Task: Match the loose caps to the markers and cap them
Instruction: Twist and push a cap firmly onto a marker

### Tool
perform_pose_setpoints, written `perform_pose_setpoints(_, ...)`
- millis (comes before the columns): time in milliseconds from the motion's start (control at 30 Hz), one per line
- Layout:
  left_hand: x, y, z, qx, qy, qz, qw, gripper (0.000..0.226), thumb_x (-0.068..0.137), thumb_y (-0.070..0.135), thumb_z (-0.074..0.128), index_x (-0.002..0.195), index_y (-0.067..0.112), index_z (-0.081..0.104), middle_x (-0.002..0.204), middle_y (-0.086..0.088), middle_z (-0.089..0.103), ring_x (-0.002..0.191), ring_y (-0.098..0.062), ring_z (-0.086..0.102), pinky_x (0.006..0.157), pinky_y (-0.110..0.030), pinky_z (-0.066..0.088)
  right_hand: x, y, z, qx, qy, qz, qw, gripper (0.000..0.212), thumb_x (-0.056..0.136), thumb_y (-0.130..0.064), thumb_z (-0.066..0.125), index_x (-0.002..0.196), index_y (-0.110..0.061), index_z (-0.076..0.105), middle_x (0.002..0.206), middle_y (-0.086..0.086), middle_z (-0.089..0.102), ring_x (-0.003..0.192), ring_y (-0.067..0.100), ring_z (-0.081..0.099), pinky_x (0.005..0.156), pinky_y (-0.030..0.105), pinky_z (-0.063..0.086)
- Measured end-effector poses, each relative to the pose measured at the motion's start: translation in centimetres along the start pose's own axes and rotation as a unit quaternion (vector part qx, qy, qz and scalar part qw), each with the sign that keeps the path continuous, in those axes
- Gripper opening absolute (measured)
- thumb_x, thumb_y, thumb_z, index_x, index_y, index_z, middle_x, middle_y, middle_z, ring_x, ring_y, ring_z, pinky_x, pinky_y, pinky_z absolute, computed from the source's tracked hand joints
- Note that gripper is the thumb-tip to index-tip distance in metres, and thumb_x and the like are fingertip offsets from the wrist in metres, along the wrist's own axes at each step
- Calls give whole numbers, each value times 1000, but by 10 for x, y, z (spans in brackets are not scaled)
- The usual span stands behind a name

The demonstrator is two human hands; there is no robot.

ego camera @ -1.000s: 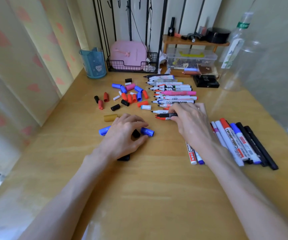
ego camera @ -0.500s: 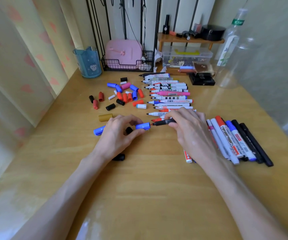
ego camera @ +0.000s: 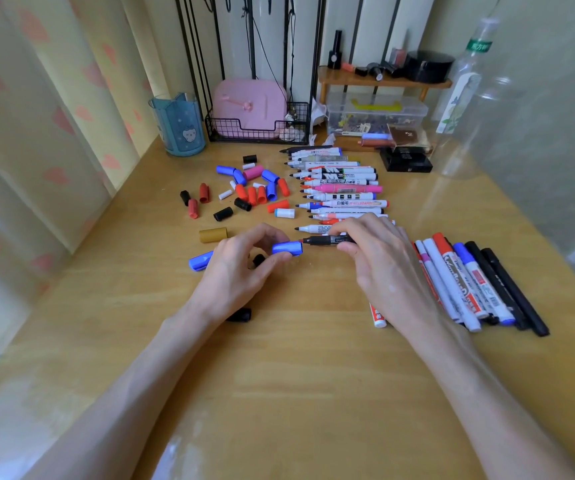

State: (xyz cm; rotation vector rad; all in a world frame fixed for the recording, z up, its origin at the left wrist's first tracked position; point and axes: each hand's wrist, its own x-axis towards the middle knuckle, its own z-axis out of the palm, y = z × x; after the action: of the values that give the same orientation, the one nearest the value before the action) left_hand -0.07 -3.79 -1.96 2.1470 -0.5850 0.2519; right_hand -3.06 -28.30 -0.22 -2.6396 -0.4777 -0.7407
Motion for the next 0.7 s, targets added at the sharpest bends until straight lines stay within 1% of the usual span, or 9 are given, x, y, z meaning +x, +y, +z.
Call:
perform_pose_setpoints(167, 1, 0, -1, -4, -1, -4, 1000, 10, 98, 28, 73, 107, 26, 68, 93, 16, 74, 94, -7, 69, 69, -12, 40, 1, -2, -1, -13, 15, 2, 1000, 26, 95, -2, 67, 114, -19, 66, 100, -3, 60, 92, 22, 55, 78, 32, 33)
perform_pose_setpoints(367, 0, 0, -2, -15, 6, -10, 1000, 11, 98, 26, 73, 107, 24, 67, 94, 18, 75, 97, -4, 71, 70, -12, 40, 0, -2, -3, -22, 27, 4, 999, 28, 92, 1, 69, 112, -19, 68, 98, -3, 60, 90, 23, 55, 77, 35, 35)
perform_pose_setpoints(467, -1, 5, -1, -26, 1, -1, 1000, 11, 98, 25, 73, 107, 23, 67, 91, 20, 74, 90, -8, 71, 68, -21, 47, -1, -9, 1, -14, 17, -9, 1000, 25, 93, -1, 69, 111, -19, 68, 98, -3, 60, 93, 24, 56, 78, 38, 40)
perform_pose_setpoints(567, -3, 8, -1, -26, 2, -3, 1000, 11, 97, 23, 74, 107, 24, 70, 89, 19, 74, 86, -13, 70, 74, -34, 55, -3, -13, 4, 12, 1, -20, 1000, 19, 96, -7, 68, 112, -17, 68, 100, -2, 61, 94, 23, 55, 80, 42, 45)
perform_pose_setpoints(633, -2, 9, -3, -27, 2, -7, 1000, 12, 96, 23, 76, 107, 24, 71, 91, 17, 76, 88, -13, 72, 78, -39, 57, -3, -12, 4, 31, -4, -22, 999, 17, 98, -10, 66, 113, -16, 68, 101, -3, 62, 94, 21, 56, 81, 42, 47)
perform_pose_setpoints(700, -1, 9, -4, -25, 3, -8, 1000, 14, 95, 22, 76, 109, 23, 72, 93, 15, 76, 90, -13, 73, 80, -40, 57, -4, -12, 4, 36, -5, -16, 999, 15, 99, -12, 65, 113, -16, 67, 102, -3, 63, 94, 20, 57, 82, 40, 47)
